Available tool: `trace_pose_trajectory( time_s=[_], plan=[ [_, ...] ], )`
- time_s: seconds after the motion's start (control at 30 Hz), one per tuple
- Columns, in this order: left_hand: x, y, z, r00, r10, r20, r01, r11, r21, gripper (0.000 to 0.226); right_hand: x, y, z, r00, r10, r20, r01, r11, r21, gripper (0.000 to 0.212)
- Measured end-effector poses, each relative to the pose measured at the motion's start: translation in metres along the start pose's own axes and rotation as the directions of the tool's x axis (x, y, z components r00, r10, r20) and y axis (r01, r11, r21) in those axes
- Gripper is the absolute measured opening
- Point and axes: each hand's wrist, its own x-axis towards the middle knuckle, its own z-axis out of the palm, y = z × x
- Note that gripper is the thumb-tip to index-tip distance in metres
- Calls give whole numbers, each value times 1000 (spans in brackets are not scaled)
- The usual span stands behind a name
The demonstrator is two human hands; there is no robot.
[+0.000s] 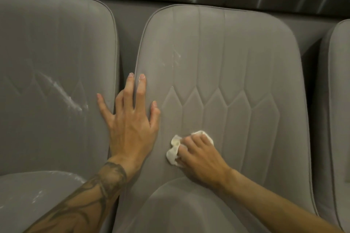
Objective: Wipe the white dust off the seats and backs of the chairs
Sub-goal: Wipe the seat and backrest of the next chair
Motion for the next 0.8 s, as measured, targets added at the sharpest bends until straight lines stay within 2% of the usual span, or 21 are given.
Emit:
trace_pose_trajectory(
  time_s=[0.03,0.1,0.2,0.27,0.3,0.33,0.43,0.5,0.57,0.7,0.73,0.8],
  plan=[
    [0,0,0,1000,-1,0,1,1000,-1,69,13,12,-7,999,37,-21,-37,999,-3,17],
    [-1,1,-1,1000,-5,-3,5,1000,-6,69,61,41,-23,965,185,-184,-200,978,-67,20],
    [0,1,-1,1000,-5,1,5,1000,-2,68,156,96,-52,813,423,-400,-502,857,-114,33],
    [0,1,-1,1000,-15,9,15,1000,-4,68,195,112,-63,696,574,-432,-652,756,-47,36],
    [0,1,-2,1000,-15,10,15,1000,-6,68,199,109,-62,671,609,-423,-679,734,-21,37],
    [0,1,-2,1000,-12,10,12,1000,-6,68,194,99,-58,687,601,-409,-664,748,-15,36],
    [0,0,-1,1000,-1,6,1,1000,1,68,149,57,-47,862,422,-280,-448,893,-33,32],
    [0,-1,0,1000,-1,5,1,1000,2,68,144,63,-51,913,340,-225,-366,927,-84,33],
    [0,0,0,1000,-6,-7,6,1000,1,68,178,90,-62,878,376,-295,-429,893,-138,35],
    [-1,-1,1,1000,4,-23,-4,1000,4,68,248,132,-80,732,595,-332,-656,748,-105,46],
    [-1,-1,1,1000,5,-26,-5,1000,4,68,248,124,-76,717,616,-327,-672,736,-84,46],
    [-1,-1,1,1000,5,-21,-5,1000,4,68,222,91,-66,767,561,-311,-598,801,-30,40]
  ],
)
